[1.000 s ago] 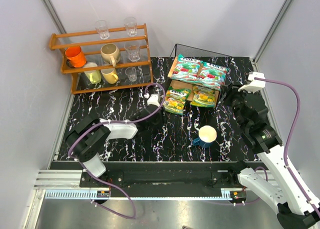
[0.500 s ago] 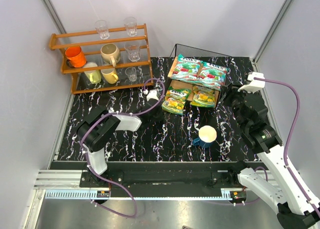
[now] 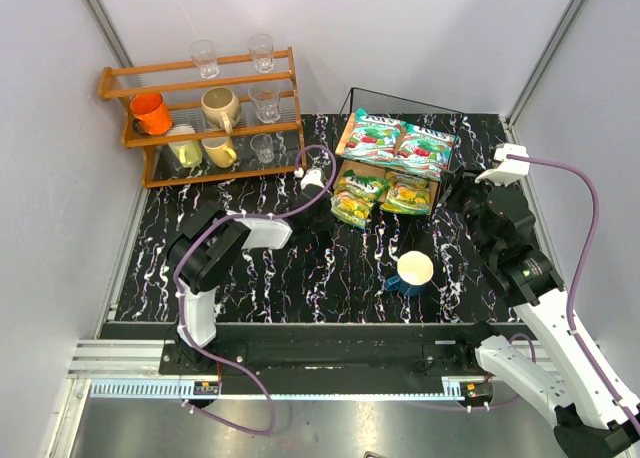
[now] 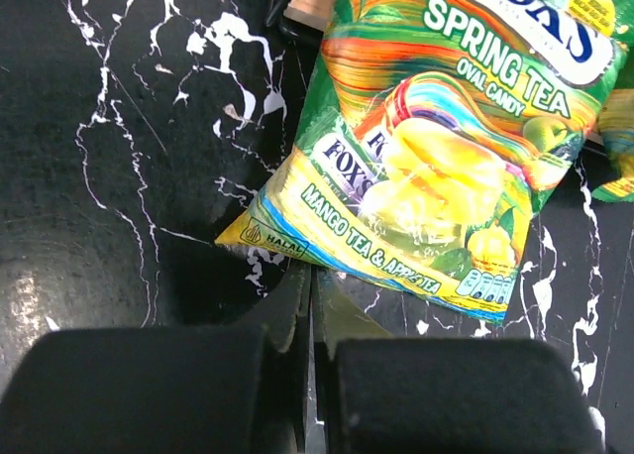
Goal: Place and organize the candy bags onto the shelf
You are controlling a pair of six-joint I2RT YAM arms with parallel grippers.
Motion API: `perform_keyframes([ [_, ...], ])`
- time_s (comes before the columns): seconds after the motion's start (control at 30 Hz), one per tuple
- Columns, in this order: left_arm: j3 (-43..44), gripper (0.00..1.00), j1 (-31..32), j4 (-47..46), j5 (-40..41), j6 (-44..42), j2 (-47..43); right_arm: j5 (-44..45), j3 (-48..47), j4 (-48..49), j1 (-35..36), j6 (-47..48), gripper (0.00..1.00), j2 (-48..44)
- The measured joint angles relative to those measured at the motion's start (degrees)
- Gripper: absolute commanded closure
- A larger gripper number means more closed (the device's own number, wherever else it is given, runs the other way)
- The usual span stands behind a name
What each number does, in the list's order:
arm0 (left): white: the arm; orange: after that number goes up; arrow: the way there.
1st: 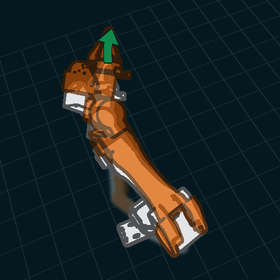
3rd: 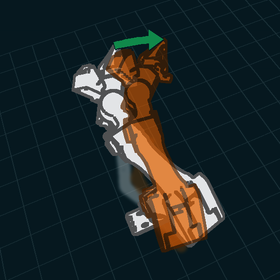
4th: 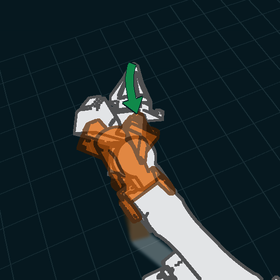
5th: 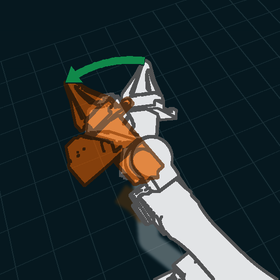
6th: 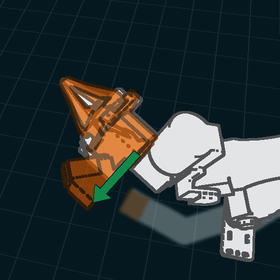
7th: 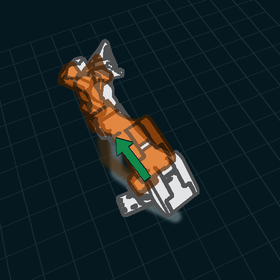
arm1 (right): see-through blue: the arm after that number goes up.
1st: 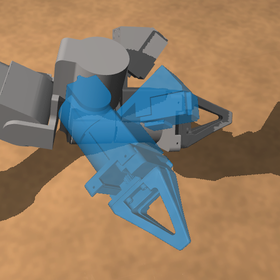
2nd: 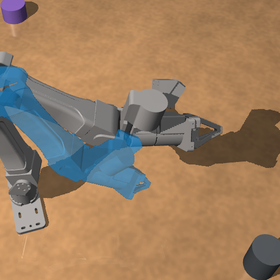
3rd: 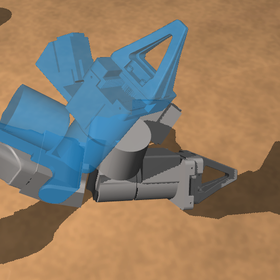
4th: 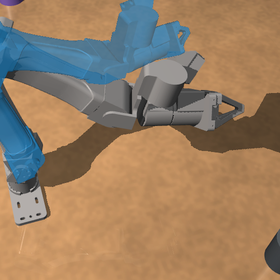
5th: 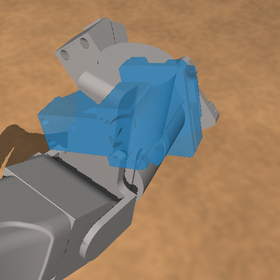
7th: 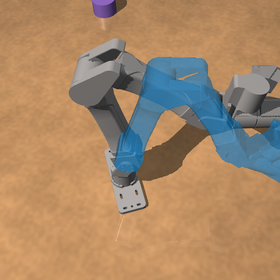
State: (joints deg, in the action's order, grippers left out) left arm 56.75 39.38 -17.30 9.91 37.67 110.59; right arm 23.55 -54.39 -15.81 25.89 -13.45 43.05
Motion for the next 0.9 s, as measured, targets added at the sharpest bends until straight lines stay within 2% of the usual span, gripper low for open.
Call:
perform_keyframes([
  [0.3, 5.6, 1.0, -1.2, 3.5, -1.3, -1.0, 2.5, 0.7, 0.0, 0.0, 0.0, 0.2, 0.49, 0.3],
  [0.9, 11.8, 1.0, -0.9, 3.9, -5.5, -0.5, 6.1, 1.1, 0.0, 0.0, 0.0, 0.7, 0.49, 0.3],
])
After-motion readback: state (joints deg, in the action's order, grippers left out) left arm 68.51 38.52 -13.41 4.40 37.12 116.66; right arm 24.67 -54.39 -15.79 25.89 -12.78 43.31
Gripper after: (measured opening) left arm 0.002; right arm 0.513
